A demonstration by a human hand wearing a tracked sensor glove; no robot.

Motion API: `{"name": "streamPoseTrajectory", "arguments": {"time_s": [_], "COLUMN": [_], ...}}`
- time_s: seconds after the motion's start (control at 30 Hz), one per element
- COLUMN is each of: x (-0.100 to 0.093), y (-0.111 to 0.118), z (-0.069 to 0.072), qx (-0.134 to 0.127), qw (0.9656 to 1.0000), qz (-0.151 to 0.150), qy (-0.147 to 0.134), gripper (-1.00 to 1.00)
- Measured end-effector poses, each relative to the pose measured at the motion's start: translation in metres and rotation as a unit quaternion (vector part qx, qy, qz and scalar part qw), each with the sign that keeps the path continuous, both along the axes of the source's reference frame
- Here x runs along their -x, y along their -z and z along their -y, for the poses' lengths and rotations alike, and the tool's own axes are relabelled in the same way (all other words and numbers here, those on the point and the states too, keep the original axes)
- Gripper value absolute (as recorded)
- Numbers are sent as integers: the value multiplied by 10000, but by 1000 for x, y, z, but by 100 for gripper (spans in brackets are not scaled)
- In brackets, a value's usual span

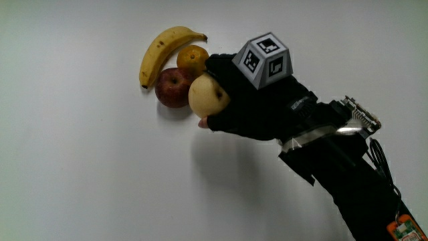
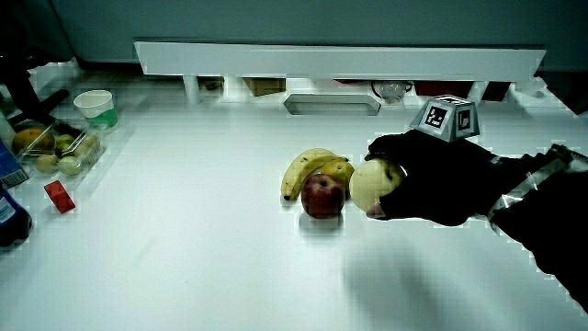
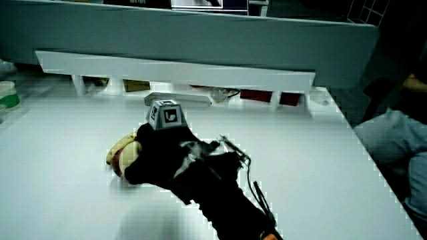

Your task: Place pear no leg

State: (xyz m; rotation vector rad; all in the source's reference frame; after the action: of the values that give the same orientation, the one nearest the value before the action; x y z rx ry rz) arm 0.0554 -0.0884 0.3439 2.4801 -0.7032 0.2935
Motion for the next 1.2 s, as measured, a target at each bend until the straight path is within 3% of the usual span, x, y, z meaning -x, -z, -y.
{"name": "streamPoseTrajectory", "arguments": {"time_s": [0.17,0.43,0.67,0.93,1.2], "x": [-5,-12,-17,-18,-19], "y": [-9,-45,-69,-91,-103], "z": [13,27,30,32,34], "qx": [100,458,643,967,1116], "qw": [9996,9968,9936,9893,9865], "qz": [-96,-277,-394,-561,-611], "qy": [-233,-601,-847,-941,-1035], "gripper": [0,0,0,0,0]}}
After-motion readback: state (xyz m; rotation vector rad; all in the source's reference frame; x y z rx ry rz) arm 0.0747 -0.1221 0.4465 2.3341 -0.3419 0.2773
